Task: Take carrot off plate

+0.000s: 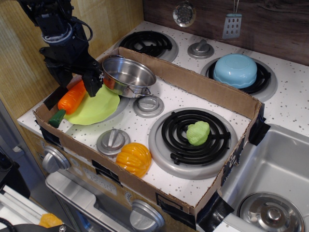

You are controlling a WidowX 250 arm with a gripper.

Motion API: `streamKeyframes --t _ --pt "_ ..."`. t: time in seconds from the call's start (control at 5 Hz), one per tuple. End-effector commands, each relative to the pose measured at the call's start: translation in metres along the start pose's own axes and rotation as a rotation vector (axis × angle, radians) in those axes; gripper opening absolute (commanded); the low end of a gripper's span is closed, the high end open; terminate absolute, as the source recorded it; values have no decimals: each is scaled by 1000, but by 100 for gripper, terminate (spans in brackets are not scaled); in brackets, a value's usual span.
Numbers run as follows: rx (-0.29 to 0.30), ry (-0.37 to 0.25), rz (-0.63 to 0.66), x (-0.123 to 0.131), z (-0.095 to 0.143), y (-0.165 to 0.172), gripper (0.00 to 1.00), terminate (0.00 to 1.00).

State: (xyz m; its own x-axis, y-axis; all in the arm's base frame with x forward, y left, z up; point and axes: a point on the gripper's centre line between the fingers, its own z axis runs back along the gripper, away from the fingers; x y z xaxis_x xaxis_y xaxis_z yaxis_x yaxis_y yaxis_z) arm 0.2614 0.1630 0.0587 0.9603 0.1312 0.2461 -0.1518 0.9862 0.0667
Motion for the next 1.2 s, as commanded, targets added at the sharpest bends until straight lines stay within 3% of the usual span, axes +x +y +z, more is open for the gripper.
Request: streamKeyframes --t 0.0,0.6,0.8,1.0 --pt "-13 -41 22 -1 -5 7 100 0" --pt "-26 -42 33 -13 -24 9 100 0" --pt "50 2 36 -11 -25 13 100 0" --pt "72 18 0 -5 -22 16 0 0"
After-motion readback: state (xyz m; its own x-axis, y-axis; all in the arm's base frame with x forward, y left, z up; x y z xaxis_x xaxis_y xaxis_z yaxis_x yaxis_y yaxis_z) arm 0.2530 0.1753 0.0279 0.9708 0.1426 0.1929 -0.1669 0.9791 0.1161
